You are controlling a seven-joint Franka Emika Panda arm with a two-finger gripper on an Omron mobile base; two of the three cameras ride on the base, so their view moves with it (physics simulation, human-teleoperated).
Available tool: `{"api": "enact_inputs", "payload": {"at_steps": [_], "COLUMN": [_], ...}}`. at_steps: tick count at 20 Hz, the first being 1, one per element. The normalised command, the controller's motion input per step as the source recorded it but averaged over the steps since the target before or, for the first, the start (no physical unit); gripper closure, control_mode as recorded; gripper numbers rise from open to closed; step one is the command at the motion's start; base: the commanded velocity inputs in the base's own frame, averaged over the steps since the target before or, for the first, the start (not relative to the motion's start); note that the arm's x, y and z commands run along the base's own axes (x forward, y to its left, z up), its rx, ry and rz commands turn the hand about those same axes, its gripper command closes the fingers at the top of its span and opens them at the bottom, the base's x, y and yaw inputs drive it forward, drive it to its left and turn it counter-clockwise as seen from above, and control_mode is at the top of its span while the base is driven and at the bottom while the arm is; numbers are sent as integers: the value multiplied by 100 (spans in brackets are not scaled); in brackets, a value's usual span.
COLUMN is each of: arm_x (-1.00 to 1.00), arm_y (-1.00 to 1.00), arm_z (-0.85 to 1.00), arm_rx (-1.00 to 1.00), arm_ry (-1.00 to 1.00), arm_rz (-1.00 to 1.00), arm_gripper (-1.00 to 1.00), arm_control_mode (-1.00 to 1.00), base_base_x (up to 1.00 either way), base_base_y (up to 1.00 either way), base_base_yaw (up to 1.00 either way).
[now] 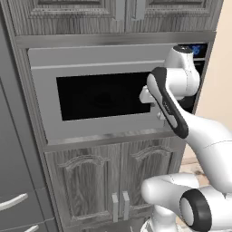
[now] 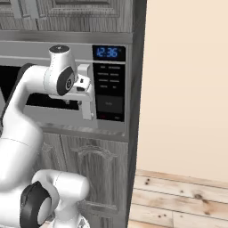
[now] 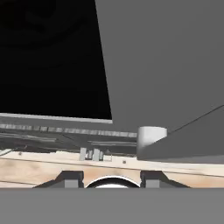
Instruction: The microwave is finished heating the chicken drumstick and avocado. Take the bowl containing the food and place it on the dining counter.
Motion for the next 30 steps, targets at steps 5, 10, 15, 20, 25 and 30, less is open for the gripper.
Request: {"api": "enact_inputs", "payload": {"at_steps": [5,10,15,20,25,30], "arm_x": [-37,-66,-52,-5,0,0], "arm_y": [-3,-6,-1,0,0,0], "arm_z": [-6,-22,-10,0,0,0], "arm_rx": [0,0,0,0,0,0], "arm_ry": [-5,-26,-33,-3,0,0], "arm_rz": [0,0,0,1,0,0], "arm_gripper": [-100,-100,-100,-100,-100,-100], "arm_control_mode": [-100,-100,-100,-100,100,100], "base_base_x": [0,0,0,0,-9,-15], "base_base_y": [0,0,0,0,-4,-11], "base_base_yaw": [0,0,0,0,0,0]}}
